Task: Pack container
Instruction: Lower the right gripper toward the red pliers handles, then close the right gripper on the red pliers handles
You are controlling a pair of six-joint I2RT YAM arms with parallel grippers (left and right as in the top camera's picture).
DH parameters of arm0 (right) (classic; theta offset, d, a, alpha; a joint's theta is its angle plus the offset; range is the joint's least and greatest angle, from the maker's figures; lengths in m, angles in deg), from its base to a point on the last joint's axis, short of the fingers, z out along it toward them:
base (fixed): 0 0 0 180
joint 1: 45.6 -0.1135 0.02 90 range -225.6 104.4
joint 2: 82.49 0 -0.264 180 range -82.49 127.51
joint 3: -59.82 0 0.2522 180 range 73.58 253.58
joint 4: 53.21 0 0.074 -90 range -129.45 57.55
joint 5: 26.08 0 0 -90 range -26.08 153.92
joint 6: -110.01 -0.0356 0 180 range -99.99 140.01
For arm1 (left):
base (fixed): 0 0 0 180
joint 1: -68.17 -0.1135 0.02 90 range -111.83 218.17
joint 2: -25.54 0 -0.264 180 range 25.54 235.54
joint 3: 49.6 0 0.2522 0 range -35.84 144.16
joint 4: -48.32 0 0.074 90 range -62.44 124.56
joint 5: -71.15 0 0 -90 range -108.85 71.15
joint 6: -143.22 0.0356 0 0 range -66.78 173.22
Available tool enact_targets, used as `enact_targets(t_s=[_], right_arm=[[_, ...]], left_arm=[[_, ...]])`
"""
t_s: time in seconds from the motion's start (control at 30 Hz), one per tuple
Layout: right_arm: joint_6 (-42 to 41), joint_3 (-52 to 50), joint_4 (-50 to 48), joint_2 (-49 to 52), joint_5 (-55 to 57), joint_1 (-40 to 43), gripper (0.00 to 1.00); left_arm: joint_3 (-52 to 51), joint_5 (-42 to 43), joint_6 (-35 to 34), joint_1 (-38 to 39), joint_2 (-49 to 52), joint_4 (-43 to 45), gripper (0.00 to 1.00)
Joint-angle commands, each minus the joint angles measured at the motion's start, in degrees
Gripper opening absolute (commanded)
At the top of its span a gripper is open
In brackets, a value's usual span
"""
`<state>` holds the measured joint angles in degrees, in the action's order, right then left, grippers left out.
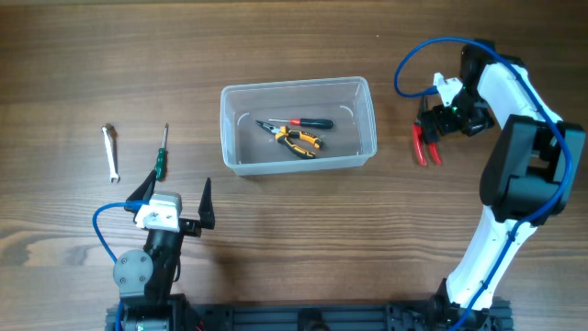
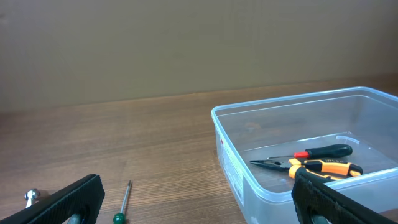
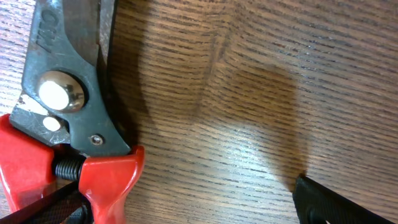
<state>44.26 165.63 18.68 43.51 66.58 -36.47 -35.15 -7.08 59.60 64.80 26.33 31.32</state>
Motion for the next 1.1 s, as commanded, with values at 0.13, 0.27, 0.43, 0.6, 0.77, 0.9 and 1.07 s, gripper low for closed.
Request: enact_targets(t_s=[0.13, 0.27, 0.43, 0.6, 0.77, 0.9, 1.07], right_arm=[[-0.5, -3.8, -0.9, 2.1, 1.4, -0.2, 0.98], [-0.7, -3.8, -0.9, 2.1, 1.2, -0.2, 0.79], [-1.6, -3.8, -0.9, 2.1, -0.1, -0.2, 0.55], [-1.7, -3.8, -1.3, 2.1, -0.1, -0.2, 0.41], [-1.8, -3.8, -2.3, 2.1, -0.1, -0.2, 0.40], [-1.8, -3.8, -4.0, 2.1, -0.1, -0.2, 0.40], [-1.7, -3.8, -4.2, 2.1, -0.1, -0.3, 0.33]], left_arm=[[-0.4, -0.3, 0.7, 0.4, -0.4, 0.0, 1.00], [-0.4, -0.3, 0.7, 0.4, -0.4, 0.0, 1.00], [-0.4, -0.3, 0.7, 0.4, -0.4, 0.0, 1.00], [-0.4, -0.3, 0.7, 0.4, -0.4, 0.0, 1.00], [-0.4, -0.3, 0.7, 0.4, -0.4, 0.0, 1.00], [-0.4, -0.3, 0.7, 0.4, -0.4, 0.0, 1.00], [-0.4, -0.3, 0.7, 0.4, -0.4, 0.0, 1.00]])
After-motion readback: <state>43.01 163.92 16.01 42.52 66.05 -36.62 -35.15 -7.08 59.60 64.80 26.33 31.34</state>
